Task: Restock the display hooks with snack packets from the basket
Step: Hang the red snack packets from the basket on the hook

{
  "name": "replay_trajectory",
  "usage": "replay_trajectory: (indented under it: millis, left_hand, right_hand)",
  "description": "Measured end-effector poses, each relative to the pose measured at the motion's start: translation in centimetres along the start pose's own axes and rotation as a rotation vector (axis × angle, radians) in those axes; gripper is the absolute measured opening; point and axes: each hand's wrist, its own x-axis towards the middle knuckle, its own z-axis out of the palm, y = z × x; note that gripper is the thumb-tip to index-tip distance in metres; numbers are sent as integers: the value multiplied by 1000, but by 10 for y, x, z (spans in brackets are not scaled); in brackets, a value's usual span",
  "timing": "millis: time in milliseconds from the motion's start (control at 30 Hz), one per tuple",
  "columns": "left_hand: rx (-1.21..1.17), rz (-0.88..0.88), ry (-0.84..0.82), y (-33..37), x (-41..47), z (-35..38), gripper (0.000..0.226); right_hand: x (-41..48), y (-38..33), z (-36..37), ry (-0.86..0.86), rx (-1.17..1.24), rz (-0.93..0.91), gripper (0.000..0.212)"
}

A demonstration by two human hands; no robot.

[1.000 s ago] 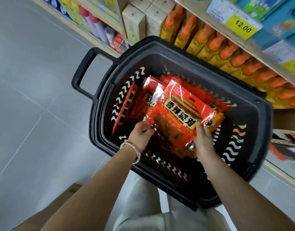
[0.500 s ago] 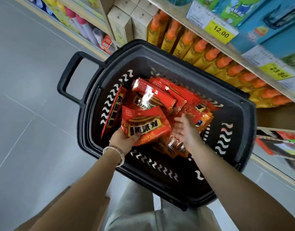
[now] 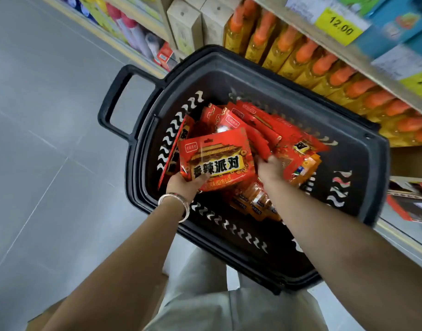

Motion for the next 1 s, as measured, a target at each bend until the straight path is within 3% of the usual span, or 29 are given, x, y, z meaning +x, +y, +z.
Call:
replay_trajectory:
  millis: [167,400,667,833,1000]
  left_hand:
    - [-5,36,-14,12,-21,-14,25]
    - [189,256,-80,33,-73,-14,16]
    - [276,593,-45,78,-177,47,62]
    - [238,919,-102,98,-284,116,29]
    - [69,1115,-187,112,-380,189,16]
  right_hand:
    - [-54,35,-50,149,131,78,37]
    - [-152,76,-125,232,239,-116,23]
    - [-238,100,-224,406,549,-389,17]
    - [-280,142,-323,564,634,-594,15]
    - [-318,199,-421,729,569,-717,12]
